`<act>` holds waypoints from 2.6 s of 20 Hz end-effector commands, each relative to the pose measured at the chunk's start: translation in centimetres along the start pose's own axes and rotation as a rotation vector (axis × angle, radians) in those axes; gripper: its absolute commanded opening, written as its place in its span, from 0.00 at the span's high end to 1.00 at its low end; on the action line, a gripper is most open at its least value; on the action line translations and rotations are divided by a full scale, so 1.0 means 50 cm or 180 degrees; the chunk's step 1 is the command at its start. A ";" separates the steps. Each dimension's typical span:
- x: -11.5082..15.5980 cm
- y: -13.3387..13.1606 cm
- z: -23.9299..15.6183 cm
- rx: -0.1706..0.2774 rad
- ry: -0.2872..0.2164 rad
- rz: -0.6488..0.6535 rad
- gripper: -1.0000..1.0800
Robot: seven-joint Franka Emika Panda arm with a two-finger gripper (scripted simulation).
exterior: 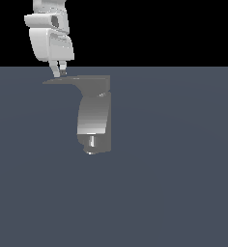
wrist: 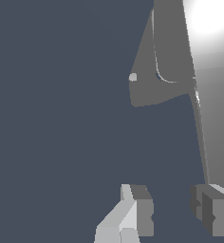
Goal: Turn on the faucet by rotating a designated handle.
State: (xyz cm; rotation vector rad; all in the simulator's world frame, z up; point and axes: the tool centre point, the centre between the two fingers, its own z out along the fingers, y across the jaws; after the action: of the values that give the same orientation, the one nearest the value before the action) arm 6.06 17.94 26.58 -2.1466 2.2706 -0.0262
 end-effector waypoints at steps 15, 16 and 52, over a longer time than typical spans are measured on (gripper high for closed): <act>0.000 0.047 0.007 -0.0013 0.0002 0.0038 1.00; 0.000 0.053 0.008 -0.0015 0.0002 0.0038 1.00; 0.025 0.232 0.009 -0.0002 -0.0012 0.0054 1.00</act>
State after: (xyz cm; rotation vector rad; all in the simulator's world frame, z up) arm -5.15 18.23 26.16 -2.1307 2.2698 -0.0256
